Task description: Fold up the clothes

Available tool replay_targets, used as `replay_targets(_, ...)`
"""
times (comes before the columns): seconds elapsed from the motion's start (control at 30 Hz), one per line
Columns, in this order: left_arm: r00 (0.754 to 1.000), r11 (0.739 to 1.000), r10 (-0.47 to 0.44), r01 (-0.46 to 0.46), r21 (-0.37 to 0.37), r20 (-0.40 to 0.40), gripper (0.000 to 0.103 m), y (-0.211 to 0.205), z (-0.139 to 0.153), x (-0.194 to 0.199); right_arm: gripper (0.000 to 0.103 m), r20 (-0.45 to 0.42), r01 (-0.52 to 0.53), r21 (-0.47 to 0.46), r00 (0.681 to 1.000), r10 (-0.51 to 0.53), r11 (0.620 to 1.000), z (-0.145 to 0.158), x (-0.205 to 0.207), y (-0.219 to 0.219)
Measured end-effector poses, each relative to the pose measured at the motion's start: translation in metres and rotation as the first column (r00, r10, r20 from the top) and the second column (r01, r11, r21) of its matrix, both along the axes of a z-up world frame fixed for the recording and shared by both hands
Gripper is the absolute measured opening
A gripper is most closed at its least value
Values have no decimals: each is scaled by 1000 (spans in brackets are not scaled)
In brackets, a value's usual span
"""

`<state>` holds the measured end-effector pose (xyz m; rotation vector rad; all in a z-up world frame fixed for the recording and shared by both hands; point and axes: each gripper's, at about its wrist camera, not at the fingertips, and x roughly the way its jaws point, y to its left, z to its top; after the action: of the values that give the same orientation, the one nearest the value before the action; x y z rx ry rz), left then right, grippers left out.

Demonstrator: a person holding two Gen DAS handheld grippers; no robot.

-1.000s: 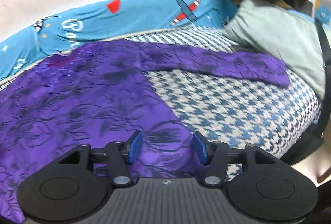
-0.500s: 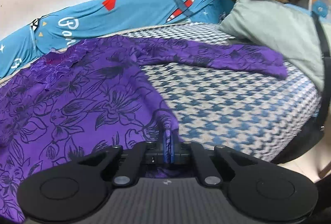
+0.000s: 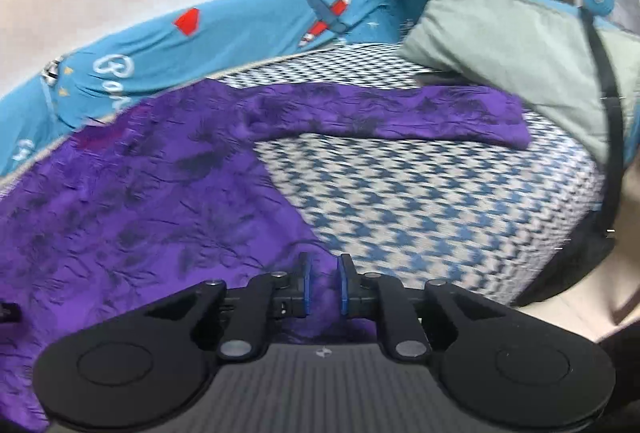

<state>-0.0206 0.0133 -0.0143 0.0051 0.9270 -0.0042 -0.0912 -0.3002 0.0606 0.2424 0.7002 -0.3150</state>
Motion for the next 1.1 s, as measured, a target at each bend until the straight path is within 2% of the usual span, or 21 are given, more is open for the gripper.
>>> replay_targets(0.13, 1000, 1000, -10, 10, -7, 7, 103, -4, 1, 0, 27, 21, -112, 34, 994, 111, 993, 6, 12, 6)
replay_targets(0.23, 1000, 1000, -22, 22, 8, -6, 103, -8, -3, 0, 29, 19, -180, 52, 984, 179, 982, 8, 25, 6)
replay_targets(0.47, 1000, 1000, -11, 11, 11, -16, 103, -10, -6, 1, 37, -33, -220, 135, 974, 226, 966, 4, 56, -15)
replay_targets(0.57, 1000, 1000, -8, 8, 12, -16, 103, -10, -7, 1, 40, -59, -182, 154, 980, 192, 971, -2, 68, -34)
replay_targets(0.73, 1000, 1000, 2, -2, 14, -13, 103, -11, -7, 0, 40, -77, -56, 217, 994, 75, 975, -12, 83, -75)
replay_targets(0.97, 1000, 1000, 25, -25, 19, -7, 103, -13, -5, -1, 40, -85, 101, 333, 993, -77, 937, -24, 93, -128)
replay_targets(1.1, 1000, 1000, 18, -18, 5, 9, 103, -15, 1, 0, 41, -84, 175, 403, 984, -154, 898, -30, 94, -149)
